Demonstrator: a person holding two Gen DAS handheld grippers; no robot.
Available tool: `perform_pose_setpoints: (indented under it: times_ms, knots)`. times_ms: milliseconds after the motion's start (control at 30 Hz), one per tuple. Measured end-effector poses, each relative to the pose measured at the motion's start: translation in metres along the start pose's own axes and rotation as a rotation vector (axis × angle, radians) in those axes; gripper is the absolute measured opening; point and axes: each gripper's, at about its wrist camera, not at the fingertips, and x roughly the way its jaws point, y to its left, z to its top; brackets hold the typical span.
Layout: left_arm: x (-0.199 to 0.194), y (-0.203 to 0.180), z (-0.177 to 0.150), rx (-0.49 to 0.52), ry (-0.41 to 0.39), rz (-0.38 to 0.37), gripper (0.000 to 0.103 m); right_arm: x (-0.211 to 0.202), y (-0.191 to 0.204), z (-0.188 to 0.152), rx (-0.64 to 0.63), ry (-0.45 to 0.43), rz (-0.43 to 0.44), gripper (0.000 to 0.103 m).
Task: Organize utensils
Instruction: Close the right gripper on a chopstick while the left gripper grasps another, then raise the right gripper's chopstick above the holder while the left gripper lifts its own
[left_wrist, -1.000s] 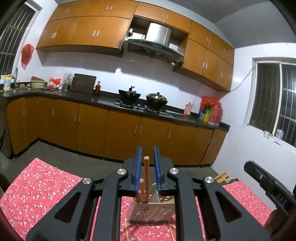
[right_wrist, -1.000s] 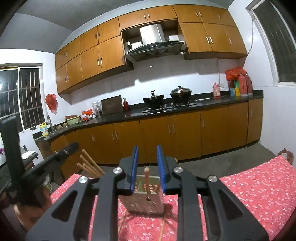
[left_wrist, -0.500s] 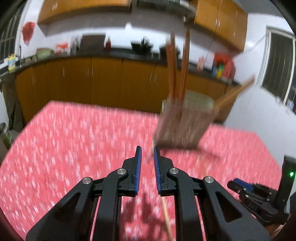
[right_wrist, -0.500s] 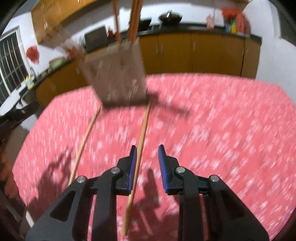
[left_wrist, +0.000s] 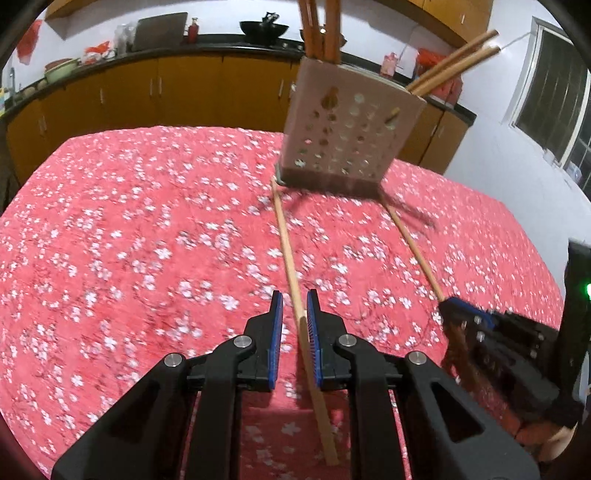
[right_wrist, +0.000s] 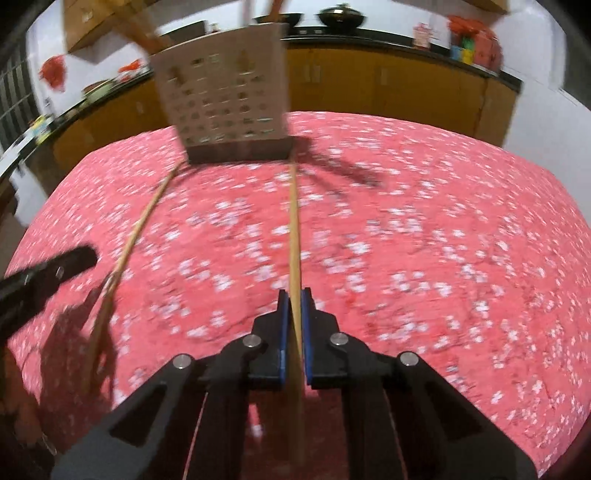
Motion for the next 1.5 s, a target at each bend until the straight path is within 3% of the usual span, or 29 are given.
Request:
perform_pose_setpoints:
  times_ms: [133, 367, 467, 533, 933, 1100, 1500]
  knots:
    - [0.007, -0.006, -0.003, 0.006, 0.026, -0.011, 0.014, 0.0, -0.019, 0.002, 0.064, -0.001, -0.02, 0.008]
    - [0.016, -0.016, -0.008, 0.036, 0.046, -0.014, 0.014, 0.001, -0.019, 0.001, 0.051, -0.009, -0.02, 0.008]
    - [0.021, -0.018, -0.01, 0.058, 0.061, 0.02, 0.013, 0.002, -0.019, 0.002, 0.048, -0.009, -0.017, 0.008]
    - [0.024, -0.014, -0.011, 0.06, 0.06, 0.059, 0.006, 0.002, -0.019, 0.002, 0.047, -0.009, -0.014, 0.008]
    - [0.032, 0.045, 0.014, -0.004, 0.057, 0.175, 0.006, 0.018, -0.016, 0.022, 0.009, -0.019, -0.04, 0.008]
    - [0.033, 0.047, 0.013, -0.008, 0.033, 0.187, 0.007, 0.025, -0.02, 0.028, 0.03, -0.019, -0.022, 0.008]
    - [0.023, 0.059, 0.012, -0.076, 0.023, 0.132, 0.007, 0.026, -0.02, 0.026, 0.042, -0.02, -0.009, 0.01]
